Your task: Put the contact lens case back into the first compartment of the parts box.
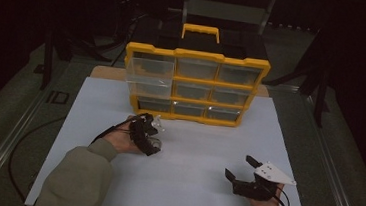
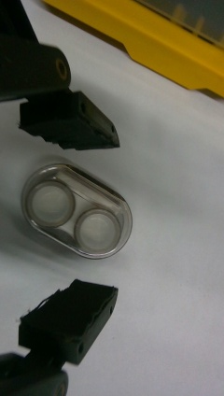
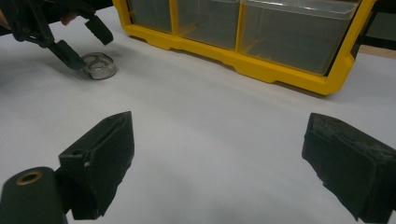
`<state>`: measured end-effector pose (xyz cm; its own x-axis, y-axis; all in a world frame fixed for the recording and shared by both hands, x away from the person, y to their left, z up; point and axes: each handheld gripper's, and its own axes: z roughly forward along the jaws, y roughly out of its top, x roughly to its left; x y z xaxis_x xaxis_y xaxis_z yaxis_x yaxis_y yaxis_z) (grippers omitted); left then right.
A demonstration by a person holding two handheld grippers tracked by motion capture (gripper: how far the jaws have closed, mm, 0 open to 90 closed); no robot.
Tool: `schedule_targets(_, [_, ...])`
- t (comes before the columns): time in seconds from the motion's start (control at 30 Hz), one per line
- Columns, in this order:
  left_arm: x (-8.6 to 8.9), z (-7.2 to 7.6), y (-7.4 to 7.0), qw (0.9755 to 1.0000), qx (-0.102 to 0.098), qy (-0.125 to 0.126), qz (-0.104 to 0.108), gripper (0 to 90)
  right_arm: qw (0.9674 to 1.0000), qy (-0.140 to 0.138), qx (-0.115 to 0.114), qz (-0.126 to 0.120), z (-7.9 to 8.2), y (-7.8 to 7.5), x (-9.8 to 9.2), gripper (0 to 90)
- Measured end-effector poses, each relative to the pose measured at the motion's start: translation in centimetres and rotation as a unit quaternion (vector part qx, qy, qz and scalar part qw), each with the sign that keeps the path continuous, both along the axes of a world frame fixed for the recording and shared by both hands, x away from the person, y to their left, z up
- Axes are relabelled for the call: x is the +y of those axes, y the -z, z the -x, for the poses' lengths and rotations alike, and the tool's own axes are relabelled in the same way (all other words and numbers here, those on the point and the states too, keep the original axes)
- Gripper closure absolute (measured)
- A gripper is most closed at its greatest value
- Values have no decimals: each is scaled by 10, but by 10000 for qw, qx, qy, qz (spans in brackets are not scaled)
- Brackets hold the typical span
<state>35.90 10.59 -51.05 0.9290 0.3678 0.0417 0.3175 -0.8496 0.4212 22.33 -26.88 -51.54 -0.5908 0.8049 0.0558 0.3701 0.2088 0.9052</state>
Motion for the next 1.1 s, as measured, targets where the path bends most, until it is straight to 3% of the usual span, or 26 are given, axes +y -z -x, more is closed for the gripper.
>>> schedule_targets(0.27, [3, -5, 8, 9997, 225, -9, -110, 394, 10000, 6, -4, -9, 0, 0, 0, 97])
schedule_targets(0.4, [3, -5, 10, 9989, 448, -47, -110, 438, 10000, -1, -1, -4, 0, 0, 0, 97])
schedule_targets(0.6, [2, -3, 13, 9986, 429, 79, -286, 461, 10000, -1, -2, 0, 0, 0, 0, 97])
schedule_targets(0.87, [3, -6, 13, 9977, 600, 102, -315, 472, 10000, 12, -10, -7, 0, 0, -1, 97])
schedule_targets(1.1, [3, -6, 13, 9975, 625, 116, -312, 492, 10000, 14, -9, -9, 0, 0, -1, 96])
